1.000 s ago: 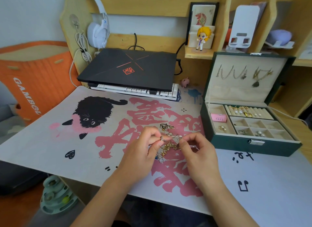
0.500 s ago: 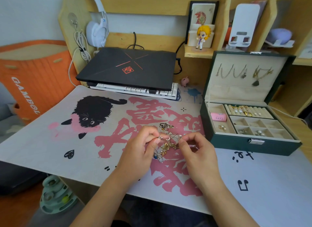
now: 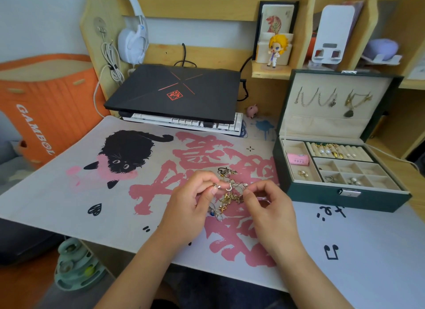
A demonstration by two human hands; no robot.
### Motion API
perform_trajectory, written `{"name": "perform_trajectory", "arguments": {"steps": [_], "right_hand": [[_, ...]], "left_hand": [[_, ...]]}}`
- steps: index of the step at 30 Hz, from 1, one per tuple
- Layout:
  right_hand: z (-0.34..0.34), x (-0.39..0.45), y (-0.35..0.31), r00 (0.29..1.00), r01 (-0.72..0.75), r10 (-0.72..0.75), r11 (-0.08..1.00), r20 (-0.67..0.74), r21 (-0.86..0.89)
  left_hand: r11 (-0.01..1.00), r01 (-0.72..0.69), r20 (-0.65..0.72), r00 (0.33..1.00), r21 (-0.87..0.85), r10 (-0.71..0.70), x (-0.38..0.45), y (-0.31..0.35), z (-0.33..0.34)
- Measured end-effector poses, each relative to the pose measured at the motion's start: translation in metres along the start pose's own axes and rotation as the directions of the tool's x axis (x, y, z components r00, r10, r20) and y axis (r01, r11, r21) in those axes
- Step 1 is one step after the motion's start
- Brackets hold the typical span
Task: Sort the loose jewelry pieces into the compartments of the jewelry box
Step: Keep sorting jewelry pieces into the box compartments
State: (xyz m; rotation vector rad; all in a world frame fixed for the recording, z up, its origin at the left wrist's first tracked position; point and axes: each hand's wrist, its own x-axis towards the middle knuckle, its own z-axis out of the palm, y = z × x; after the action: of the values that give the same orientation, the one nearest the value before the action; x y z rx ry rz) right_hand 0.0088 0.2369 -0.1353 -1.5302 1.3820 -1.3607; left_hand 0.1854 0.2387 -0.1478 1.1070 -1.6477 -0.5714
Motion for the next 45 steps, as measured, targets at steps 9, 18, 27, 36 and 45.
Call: {"name": "perform_trajectory", "arguments": {"steps": [9, 18, 27, 36, 45], "right_hand": [[0.0, 0.0, 0.002, 1.0, -0.002, 0.003, 1.0, 0.004, -0.013], [0.0, 0.001, 0.003, 1.0, -0.012, 0.012, 1.0, 0.007, -0.005], [-0.001, 0.0, 0.005, 1.0, -0.013, 0.013, 1.0, 0.015, 0.002], [0.018, 0.021, -0.02, 0.983, 0.024, -0.026, 1.0, 0.18, 0.013], [0.035, 0.049, -0.039, 0.928, 0.174, -0.095, 0.965, 0.359, -0.196]], "left_hand": [[1.0, -0.001, 0.005, 1.0, -0.006, 0.001, 0.0, -0.001, 0.0], [0.999, 0.001, 0.009, 1.0, 0.038, -0.002, 0.0, 0.002, 0.001], [0.998, 0.021, -0.015, 1.0, 0.067, -0.02, 0.0, 0.003, 0.001], [0.871, 0.421, 0.018, 0.902, -0.254, -0.431, 0.007, 0.018, 0.004], [0.74, 0.528, 0.026, 0.82, -0.417, -0.571, 0.022, 0.019, -0.03]]}}
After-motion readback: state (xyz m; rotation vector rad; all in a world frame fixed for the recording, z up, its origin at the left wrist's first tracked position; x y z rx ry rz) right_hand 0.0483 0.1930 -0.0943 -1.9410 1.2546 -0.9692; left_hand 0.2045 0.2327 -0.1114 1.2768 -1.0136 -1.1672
